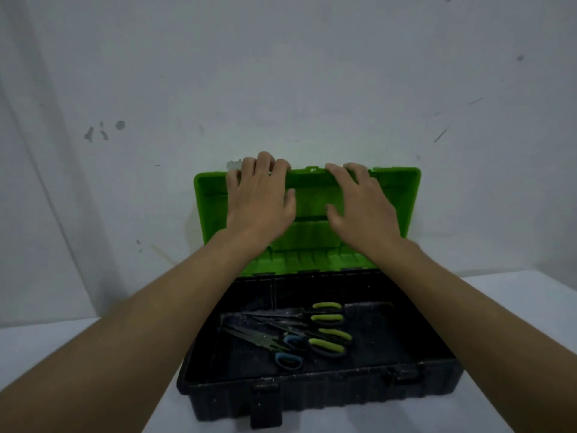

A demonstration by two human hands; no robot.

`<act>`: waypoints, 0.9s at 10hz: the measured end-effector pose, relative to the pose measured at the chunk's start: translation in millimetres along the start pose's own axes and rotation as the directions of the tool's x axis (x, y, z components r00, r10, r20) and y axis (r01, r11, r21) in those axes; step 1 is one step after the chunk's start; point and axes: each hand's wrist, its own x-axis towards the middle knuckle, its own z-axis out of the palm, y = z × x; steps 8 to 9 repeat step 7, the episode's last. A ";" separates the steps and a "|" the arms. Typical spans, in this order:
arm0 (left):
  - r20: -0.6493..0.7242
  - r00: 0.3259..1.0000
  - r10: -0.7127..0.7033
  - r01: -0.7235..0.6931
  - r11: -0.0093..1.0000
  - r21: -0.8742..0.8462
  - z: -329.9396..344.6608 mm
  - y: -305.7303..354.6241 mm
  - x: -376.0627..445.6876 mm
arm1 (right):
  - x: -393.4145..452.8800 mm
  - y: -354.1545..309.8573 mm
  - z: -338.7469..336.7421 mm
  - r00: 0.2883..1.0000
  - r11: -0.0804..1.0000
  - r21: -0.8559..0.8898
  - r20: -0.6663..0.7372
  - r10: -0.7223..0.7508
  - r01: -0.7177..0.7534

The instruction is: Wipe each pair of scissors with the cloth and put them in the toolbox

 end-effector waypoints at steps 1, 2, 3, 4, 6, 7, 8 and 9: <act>-0.054 0.999 0.005 -0.005 1.000 0.002 -16.3 9.4 -19.1 | -29.9 -7.5 -13.9 0.998 0.999 0.047 -0.052 0.018 -0.016; -0.062 0.998 0.007 -0.009 1.000 -0.027 -33.6 17.9 -39.7 | -68.4 -12.1 -24.1 0.994 0.998 0.067 -0.107 0.021 -0.014; -0.007 1.000 0.030 -0.031 0.998 -0.061 -54.1 23.4 -71.5 | -115.8 -13.9 -36.1 0.991 0.998 0.069 -0.133 -0.002 0.012; 0.048 0.996 0.070 -0.066 0.994 -0.085 -63.9 24.1 -109.3 | -159.3 -13.5 -43.7 0.992 0.997 0.072 -0.128 0.004 0.005; 0.179 0.968 0.173 -0.160 0.983 -0.087 -67.3 31.2 -178.0 | -217.8 -13.6 -47.6 0.998 0.995 0.078 0.017 0.068 -0.069; 0.165 0.971 0.174 -0.163 0.983 -0.079 -75.6 29.3 -190.8 | -217.7 -10.5 -52.0 0.992 0.993 0.084 0.101 0.069 -0.078; 0.165 0.971 0.174 -0.163 0.983 -0.079 -75.6 29.3 -190.8 | -217.7 -10.5 -52.0 0.992 0.993 0.084 0.101 0.069 -0.078; 0.165 0.971 0.174 -0.163 0.983 -0.079 -75.6 29.3 -190.8 | -217.7 -10.5 -52.0 0.992 0.993 0.084 0.101 0.069 -0.078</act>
